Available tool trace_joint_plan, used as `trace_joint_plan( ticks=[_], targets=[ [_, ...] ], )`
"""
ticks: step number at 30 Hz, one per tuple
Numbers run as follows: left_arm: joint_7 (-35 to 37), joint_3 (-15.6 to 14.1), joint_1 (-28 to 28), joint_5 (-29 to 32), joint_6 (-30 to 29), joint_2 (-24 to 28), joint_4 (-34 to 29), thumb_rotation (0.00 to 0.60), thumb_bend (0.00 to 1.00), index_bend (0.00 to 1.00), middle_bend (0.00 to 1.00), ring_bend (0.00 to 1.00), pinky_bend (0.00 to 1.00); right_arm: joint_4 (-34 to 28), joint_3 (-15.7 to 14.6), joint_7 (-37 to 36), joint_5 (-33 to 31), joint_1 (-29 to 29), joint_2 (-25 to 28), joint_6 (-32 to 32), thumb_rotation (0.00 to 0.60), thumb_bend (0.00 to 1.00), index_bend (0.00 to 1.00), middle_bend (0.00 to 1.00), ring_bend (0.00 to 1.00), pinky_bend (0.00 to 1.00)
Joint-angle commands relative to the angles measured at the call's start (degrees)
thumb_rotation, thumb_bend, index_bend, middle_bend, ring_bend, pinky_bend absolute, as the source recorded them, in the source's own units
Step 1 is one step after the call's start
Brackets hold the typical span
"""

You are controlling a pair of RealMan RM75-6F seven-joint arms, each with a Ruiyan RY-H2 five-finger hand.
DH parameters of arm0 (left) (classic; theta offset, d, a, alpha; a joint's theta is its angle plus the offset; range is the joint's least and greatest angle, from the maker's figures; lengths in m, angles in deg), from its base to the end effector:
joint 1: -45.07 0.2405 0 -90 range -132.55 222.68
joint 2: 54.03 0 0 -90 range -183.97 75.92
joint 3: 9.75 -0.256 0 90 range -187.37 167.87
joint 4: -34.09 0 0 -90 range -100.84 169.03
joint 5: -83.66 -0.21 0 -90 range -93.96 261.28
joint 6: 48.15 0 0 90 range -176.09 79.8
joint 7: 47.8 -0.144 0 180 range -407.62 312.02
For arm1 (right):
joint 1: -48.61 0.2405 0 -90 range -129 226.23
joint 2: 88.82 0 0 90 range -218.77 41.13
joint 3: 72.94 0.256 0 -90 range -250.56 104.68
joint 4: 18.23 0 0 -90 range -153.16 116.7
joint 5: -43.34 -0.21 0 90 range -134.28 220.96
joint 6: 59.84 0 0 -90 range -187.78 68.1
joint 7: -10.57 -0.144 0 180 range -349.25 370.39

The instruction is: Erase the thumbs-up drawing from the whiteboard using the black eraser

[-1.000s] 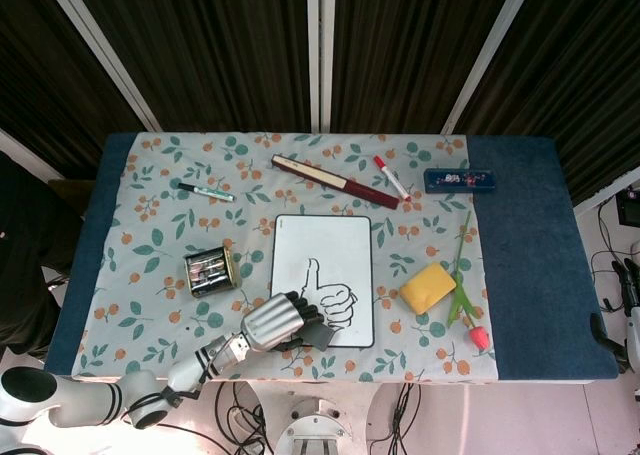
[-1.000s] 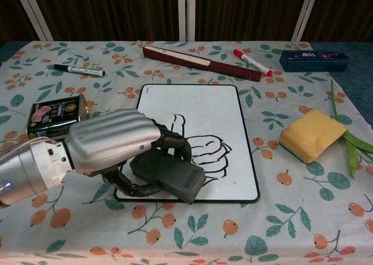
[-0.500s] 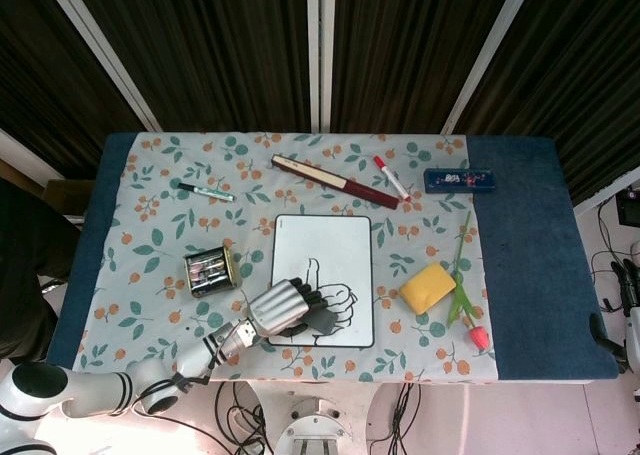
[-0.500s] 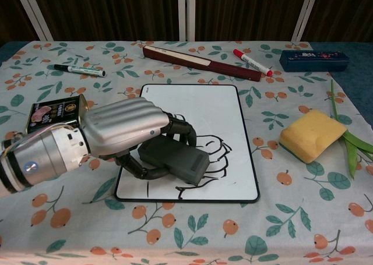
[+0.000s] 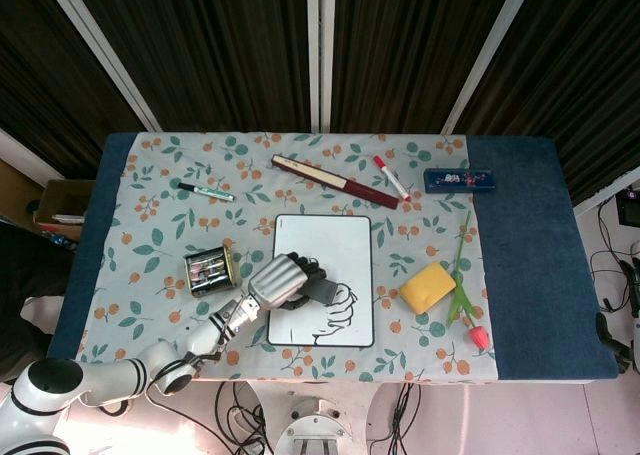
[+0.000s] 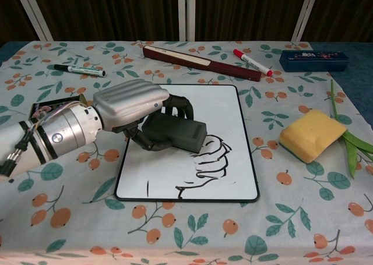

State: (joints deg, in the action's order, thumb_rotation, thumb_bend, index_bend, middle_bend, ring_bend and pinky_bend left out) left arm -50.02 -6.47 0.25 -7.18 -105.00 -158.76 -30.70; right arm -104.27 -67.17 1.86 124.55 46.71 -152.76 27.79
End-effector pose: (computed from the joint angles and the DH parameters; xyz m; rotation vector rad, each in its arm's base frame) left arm -0.1176 0.3076 -0.1018 -2.1999 -0.7461 -1.1352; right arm -0.3555 -0.1513 0.1908 1.1667 -0.9441 0.8746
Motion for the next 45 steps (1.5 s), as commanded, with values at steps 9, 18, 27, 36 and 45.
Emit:
trace_joint_plan(
  ticks=[9,18,27,36,45],
  targets=[
    [2.5,3.8,-3.6,4.0,4.0,-2.9,7.8,0.600,0.51,0.79,0.71,0.59,0.68,0.0,0.2,-0.3,-0.4,-0.1,0.3,-0.1,0.600,0.34,0.00,0.00,0.00,0.00],
    [4.1,6.4,-6.1,7.7,7.8,-4.1,13.4,0.600,0.51,0.79,0.71,0.59,0.68,-0.3,0.3,0.2,-0.6,0.2,0.2,-0.7,0.600,0.34,0.00,0.00,0.00,0.00],
    [4.0,6.1,-6.5,8.4,7.5,-3.4,12.2,0.600,0.51,0.79,0.71,0.59,0.68,0.0,0.4,-0.1,-1.2,0.2,0.2,-1.1,0.600,0.34,0.00,0.00,0.00,0.00],
    [1.4,3.2,-5.4,5.5,3.7,-3.0,4.3,0.600,0.51,0.79,0.72,0.59,0.68,0.0,0.1,0.3,-0.9,0.4,-0.1,-1.3,0.600,0.34,0.00,0.00,0.00,0.00],
    [-1.8,1.0,-4.9,3.8,2.9,-2.3,-2.8,0.600,0.51,0.80,0.72,0.60,0.69,0.1,0.2,0.2,-1.5,0.5,-0.1,-2.0,0.600,0.34,0.00,0.00,0.00,0.00]
  ],
)
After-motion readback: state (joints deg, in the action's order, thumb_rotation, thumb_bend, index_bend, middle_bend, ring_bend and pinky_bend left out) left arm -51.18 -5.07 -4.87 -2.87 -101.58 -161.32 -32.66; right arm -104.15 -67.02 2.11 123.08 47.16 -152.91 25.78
